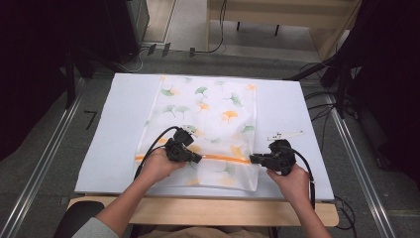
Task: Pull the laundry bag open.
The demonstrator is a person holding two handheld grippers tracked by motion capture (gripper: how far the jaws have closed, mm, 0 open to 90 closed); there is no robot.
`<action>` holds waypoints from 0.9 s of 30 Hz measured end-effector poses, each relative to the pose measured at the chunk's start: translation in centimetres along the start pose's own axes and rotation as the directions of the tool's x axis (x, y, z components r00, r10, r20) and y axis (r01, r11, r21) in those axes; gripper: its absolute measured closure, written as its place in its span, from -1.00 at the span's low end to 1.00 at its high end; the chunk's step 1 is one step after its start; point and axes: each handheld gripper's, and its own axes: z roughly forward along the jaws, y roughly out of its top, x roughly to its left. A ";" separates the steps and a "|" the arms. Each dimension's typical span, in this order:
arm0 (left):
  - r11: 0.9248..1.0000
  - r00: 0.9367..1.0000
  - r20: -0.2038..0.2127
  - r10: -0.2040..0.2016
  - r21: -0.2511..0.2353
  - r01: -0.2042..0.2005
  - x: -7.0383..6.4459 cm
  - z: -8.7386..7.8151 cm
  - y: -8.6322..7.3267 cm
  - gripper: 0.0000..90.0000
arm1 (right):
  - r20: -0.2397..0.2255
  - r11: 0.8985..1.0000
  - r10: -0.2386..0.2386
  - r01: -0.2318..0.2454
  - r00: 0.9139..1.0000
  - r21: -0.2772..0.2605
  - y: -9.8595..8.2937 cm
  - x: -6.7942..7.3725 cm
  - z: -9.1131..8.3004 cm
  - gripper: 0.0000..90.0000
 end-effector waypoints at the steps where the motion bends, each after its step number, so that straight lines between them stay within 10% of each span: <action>1: 1.000 1.000 -0.002 0.007 0.006 -0.007 0.1 -0.1 0.0 1.00 | -0.001 1.000 -0.001 0.001 1.000 0.000 0.0 0.0 0.0 0.91; 27: 0.997 0.997 -0.030 -0.071 0.007 0.072 2.1 -2.0 -2.3 1.00 | -0.002 0.999 -0.018 0.018 1.000 0.028 0.4 -0.4 0.1 0.91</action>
